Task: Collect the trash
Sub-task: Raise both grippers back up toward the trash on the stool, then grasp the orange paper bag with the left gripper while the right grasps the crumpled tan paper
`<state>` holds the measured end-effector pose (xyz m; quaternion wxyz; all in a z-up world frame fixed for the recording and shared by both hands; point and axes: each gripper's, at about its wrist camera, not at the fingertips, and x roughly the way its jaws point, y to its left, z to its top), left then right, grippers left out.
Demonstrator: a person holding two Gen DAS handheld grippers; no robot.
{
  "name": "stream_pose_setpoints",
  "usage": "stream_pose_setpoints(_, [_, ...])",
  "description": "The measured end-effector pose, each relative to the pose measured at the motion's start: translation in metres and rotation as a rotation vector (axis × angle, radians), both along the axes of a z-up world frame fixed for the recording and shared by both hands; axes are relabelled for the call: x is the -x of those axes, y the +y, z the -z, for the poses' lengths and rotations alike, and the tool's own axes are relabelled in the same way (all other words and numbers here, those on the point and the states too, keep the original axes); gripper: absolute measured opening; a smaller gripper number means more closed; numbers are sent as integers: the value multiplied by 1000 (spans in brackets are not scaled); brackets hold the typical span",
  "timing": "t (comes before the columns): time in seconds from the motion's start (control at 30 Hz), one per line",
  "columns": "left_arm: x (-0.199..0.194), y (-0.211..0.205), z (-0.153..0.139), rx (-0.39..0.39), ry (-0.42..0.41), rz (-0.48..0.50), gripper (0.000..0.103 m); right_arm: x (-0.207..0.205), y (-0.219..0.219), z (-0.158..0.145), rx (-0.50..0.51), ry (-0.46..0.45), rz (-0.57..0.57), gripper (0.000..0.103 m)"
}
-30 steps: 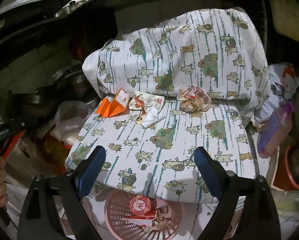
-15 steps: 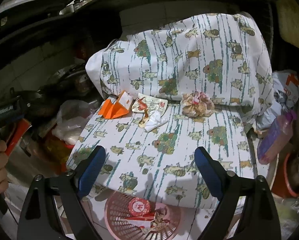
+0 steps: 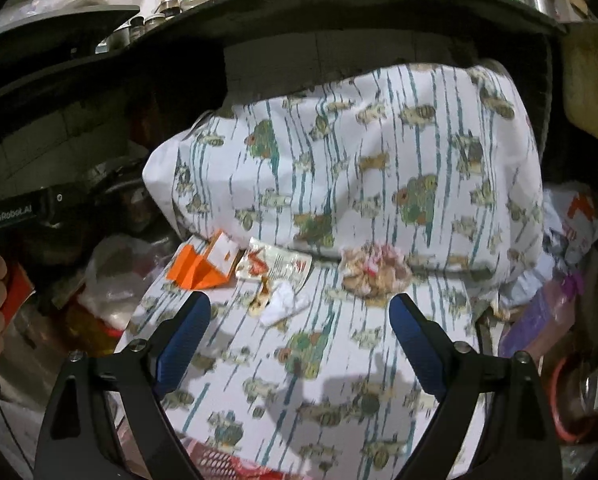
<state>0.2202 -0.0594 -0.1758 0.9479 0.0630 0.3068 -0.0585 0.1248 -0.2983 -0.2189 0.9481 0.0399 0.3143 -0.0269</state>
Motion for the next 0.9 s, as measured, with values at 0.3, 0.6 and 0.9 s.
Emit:
stream_pose_setpoints(0.3, [-46,31,8,86,66,-100,95,-49,-29,7,-73,39,62,90])
stream_pose_setpoints(0.6, [-78,39,23,166,169,-85,95,-98,-44,18,-34,89,39,91])
stream_pose_setpoints(0.9, [-113,39,47,164,243,-102,95,-144,-75,48,-52,220,94,91])
